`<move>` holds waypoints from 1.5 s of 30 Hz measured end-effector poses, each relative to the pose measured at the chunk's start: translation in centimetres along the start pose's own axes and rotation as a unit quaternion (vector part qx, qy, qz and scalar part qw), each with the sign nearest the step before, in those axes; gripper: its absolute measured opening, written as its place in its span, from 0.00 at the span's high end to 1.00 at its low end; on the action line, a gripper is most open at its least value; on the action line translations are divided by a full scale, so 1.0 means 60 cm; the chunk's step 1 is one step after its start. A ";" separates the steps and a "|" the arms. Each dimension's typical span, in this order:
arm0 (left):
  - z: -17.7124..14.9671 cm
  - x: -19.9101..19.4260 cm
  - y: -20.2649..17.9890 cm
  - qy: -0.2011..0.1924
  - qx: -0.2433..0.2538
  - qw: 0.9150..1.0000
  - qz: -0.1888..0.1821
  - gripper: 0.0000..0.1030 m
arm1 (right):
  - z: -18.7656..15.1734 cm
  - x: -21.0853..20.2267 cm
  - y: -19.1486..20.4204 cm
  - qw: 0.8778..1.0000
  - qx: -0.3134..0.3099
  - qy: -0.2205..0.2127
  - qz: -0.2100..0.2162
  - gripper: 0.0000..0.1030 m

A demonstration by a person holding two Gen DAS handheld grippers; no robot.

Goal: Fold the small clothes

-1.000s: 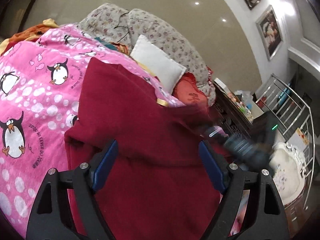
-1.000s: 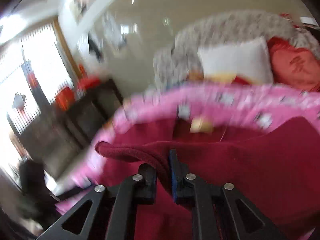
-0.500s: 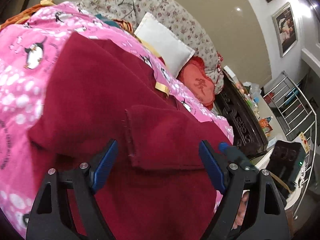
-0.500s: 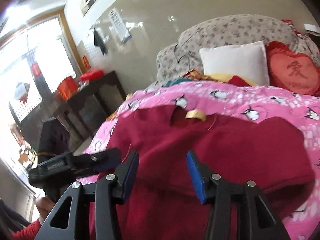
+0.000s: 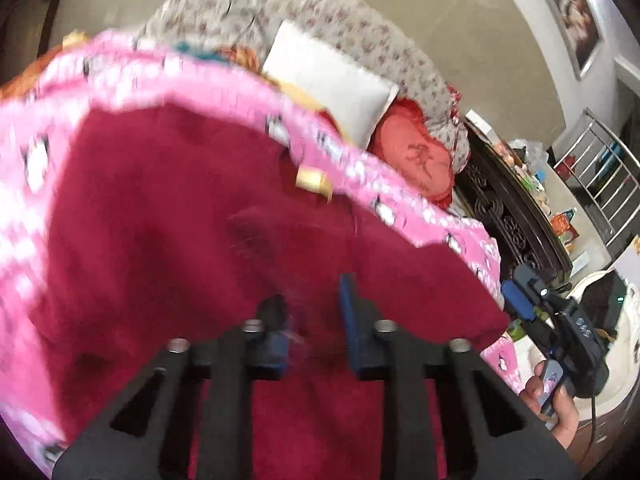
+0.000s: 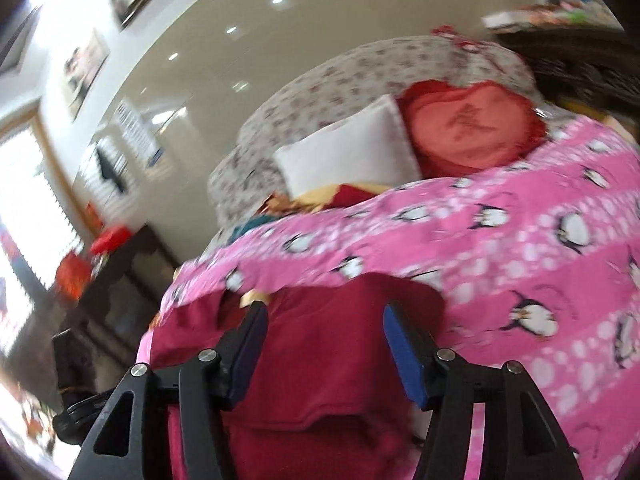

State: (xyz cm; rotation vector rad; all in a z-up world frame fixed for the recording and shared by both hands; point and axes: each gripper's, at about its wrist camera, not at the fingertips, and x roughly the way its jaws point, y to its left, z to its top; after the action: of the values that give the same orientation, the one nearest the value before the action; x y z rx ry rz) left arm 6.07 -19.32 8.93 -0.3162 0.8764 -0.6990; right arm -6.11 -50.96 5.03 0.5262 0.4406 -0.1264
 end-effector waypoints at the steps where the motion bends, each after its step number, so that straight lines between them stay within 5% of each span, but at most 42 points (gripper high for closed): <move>1: 0.014 -0.016 0.001 -0.015 0.007 1.000 0.008 0.87 | 0.003 -0.003 -0.008 1.000 0.007 -0.001 0.001 0.44; 4: 0.041 -0.045 0.025 -0.052 0.003 0.998 0.038 0.87 | 0.009 -0.003 -0.019 1.000 0.008 0.002 0.003 0.44; 10: 0.016 -0.021 0.061 0.015 -0.029 0.999 0.017 0.87 | 0.003 0.014 -0.022 0.999 0.017 0.020 0.019 0.44; 11: 0.011 -0.021 0.060 0.019 -0.034 0.999 0.013 0.82 | 0.002 0.016 -0.018 0.999 0.013 0.023 0.018 0.44; 13: -0.002 -0.021 0.058 0.020 -0.043 0.999 0.007 0.53 | -0.002 0.017 -0.010 0.999 0.005 0.025 0.020 0.44; 15: -0.011 -0.025 0.058 0.010 -0.051 0.999 0.013 0.41 | -0.005 0.019 -0.004 0.999 0.001 0.029 0.025 0.44; 24: -0.027 0.034 0.041 0.035 -0.040 0.998 0.041 0.41 | -0.011 0.027 -0.005 0.999 -0.001 0.037 0.021 0.44; 26: -0.027 0.041 0.032 0.034 -0.024 0.998 0.041 0.63 | -0.009 0.026 -0.007 0.999 -0.002 0.036 0.018 0.44; 27: -0.023 0.043 0.026 0.036 -0.011 0.998 0.049 0.82 | -0.008 0.026 -0.008 0.999 -0.004 0.036 0.016 0.44; 30: -0.004 0.021 0.027 0.018 -0.002 0.999 0.041 0.93 | -0.007 0.026 -0.010 0.999 -0.009 0.036 0.007 0.44; 35: 0.041 -0.046 0.071 -0.041 -0.015 0.996 0.077 0.96 | -0.010 0.030 0.002 0.999 -0.036 0.036 -0.001 0.44; 42: 0.022 -0.034 0.094 0.009 -0.045 0.998 0.033 0.96 | -0.015 0.035 0.008 0.999 -0.036 0.039 0.001 0.44; 44: 0.011 -0.024 0.083 0.021 -0.044 0.998 0.026 0.86 | -0.015 0.035 0.007 0.999 -0.034 0.041 0.003 0.44; 45: 0.007 -0.021 0.076 0.024 -0.040 0.999 0.027 0.74 | -0.015 0.035 0.007 0.999 -0.032 0.041 0.003 0.44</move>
State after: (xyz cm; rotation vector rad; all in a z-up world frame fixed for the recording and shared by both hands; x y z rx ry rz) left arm 7.79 -15.13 7.53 -0.3477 0.9566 -0.6241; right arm -4.48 -50.16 3.60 0.4711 0.5212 -0.0841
